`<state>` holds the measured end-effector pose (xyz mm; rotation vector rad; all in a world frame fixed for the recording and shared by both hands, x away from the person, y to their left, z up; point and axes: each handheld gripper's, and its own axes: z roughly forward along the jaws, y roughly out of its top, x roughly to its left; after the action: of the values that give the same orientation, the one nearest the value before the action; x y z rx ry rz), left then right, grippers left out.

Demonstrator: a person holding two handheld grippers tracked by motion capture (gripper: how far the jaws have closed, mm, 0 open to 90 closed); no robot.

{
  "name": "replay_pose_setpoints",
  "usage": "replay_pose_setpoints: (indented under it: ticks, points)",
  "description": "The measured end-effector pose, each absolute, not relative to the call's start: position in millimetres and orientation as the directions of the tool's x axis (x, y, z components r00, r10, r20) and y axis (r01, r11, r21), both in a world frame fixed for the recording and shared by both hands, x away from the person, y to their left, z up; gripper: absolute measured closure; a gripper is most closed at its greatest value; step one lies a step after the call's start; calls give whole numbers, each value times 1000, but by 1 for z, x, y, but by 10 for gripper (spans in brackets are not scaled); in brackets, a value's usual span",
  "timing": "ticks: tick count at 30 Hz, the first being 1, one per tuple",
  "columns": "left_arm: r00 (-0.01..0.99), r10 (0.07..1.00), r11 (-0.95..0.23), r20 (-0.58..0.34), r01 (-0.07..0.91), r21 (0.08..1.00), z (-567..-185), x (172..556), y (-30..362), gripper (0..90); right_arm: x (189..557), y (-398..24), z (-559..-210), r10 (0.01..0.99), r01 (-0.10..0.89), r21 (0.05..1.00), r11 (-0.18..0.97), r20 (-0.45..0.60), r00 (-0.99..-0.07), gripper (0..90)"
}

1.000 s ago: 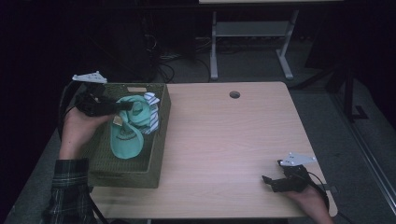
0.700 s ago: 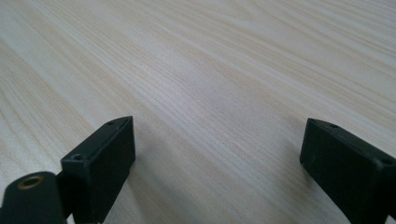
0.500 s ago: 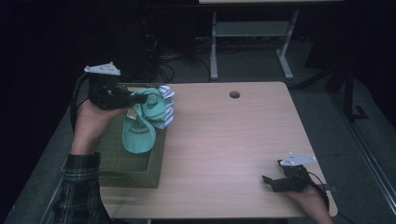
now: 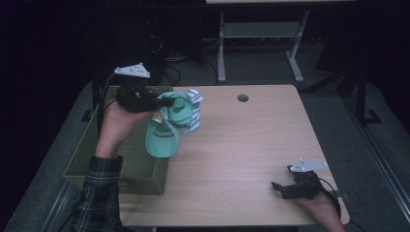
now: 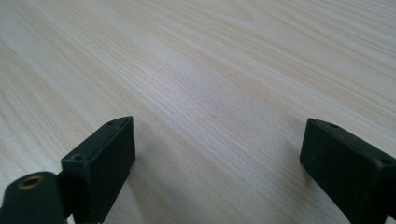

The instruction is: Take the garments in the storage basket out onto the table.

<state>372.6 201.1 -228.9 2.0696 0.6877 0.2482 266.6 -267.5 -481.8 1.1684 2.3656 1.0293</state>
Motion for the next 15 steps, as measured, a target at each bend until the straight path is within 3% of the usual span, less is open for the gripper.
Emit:
replay_pose_setpoints:
  ticks: [15]
  points:
    - [860, 503, -461, -85, 351, 815, -251, 376, 150, 822, 267, -267, -482, 784, 563, 719, 409, 40, -620, 100]
